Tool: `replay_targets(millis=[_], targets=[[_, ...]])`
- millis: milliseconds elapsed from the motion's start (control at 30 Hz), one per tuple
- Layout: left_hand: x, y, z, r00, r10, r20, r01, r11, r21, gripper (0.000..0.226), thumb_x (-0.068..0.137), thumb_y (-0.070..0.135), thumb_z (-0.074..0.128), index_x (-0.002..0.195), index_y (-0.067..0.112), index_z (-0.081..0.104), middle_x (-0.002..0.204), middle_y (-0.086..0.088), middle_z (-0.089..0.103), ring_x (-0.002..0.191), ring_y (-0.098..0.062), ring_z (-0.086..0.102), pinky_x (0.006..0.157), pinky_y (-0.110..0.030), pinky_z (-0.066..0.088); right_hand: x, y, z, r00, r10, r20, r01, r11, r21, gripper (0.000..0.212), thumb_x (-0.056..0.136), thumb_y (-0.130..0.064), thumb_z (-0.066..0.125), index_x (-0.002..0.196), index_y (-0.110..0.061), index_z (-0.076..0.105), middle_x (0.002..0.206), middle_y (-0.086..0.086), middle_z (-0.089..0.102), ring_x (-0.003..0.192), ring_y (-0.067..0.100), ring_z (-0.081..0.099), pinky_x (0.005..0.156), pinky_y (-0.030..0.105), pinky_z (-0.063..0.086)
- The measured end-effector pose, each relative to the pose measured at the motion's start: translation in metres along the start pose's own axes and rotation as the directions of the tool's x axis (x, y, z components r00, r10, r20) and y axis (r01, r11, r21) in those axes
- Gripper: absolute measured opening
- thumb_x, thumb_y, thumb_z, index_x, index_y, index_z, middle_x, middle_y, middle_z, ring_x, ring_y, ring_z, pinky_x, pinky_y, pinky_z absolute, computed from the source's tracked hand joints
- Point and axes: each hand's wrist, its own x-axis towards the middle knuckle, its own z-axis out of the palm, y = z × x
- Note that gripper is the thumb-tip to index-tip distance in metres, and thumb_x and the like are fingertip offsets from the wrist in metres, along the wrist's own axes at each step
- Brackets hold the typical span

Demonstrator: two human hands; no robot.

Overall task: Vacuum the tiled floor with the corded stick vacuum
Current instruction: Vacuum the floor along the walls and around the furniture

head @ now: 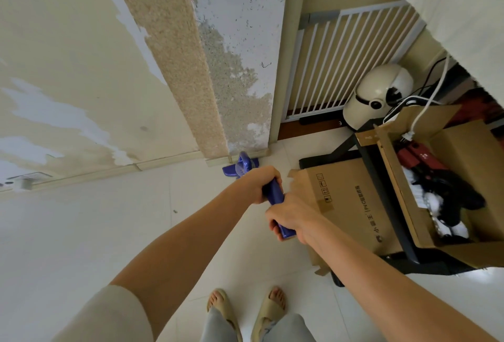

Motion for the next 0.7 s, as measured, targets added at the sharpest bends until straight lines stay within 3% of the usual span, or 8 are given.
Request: replay_targets(millis=[233, 567, 700], targets=[[0.003, 0.002, -0.012, 1.000, -0.006, -0.008, 0.006, 1.000, 0.003, 0.012, 0.079, -0.005, 0.051, 0.076, 0.006, 0.046, 0.063, -0.007, 0.049, 0.057, -0.016, 0.047, 0.056, -0.027, 0.046, 0.008, -0.002, 0.008, 1.000, -0.014, 0.018, 0.014, 1.000, 0.011, 0.024, 0.083, 0.006, 0.054, 0.106, -0.002, 0.052, 0.068, 0.009, 0.054, 0.048, 0.010, 0.050, 0.038, 0.016, 0.043], [-0.003, -0.015, -0.017, 1.000, 0.003, 0.010, -0.004, 1.000, 0.017, 0.013, 0.080, -0.006, 0.049, 0.076, 0.006, 0.045, 0.064, -0.008, 0.049, 0.058, -0.017, 0.047, 0.059, -0.027, 0.047, 0.002, 0.013, 0.020, 1.000, -0.009, 0.002, 0.009, 1.000, -0.029, 0.023, 0.083, 0.004, 0.054, 0.105, -0.002, 0.053, 0.067, 0.009, 0.055, 0.047, 0.011, 0.051, 0.039, 0.018, 0.044], [-0.007, -0.029, -0.015, 0.999, 0.003, 0.035, -0.006, 0.997, 0.080, 0.012, 0.080, -0.006, 0.050, 0.077, 0.006, 0.046, 0.066, -0.008, 0.049, 0.060, -0.017, 0.047, 0.066, -0.027, 0.048, -0.006, 0.029, 0.028, 0.997, -0.006, -0.072, 0.005, 1.000, -0.014, 0.023, 0.083, 0.003, 0.054, 0.105, -0.004, 0.052, 0.067, 0.009, 0.056, 0.048, 0.012, 0.050, 0.039, 0.020, 0.043]])
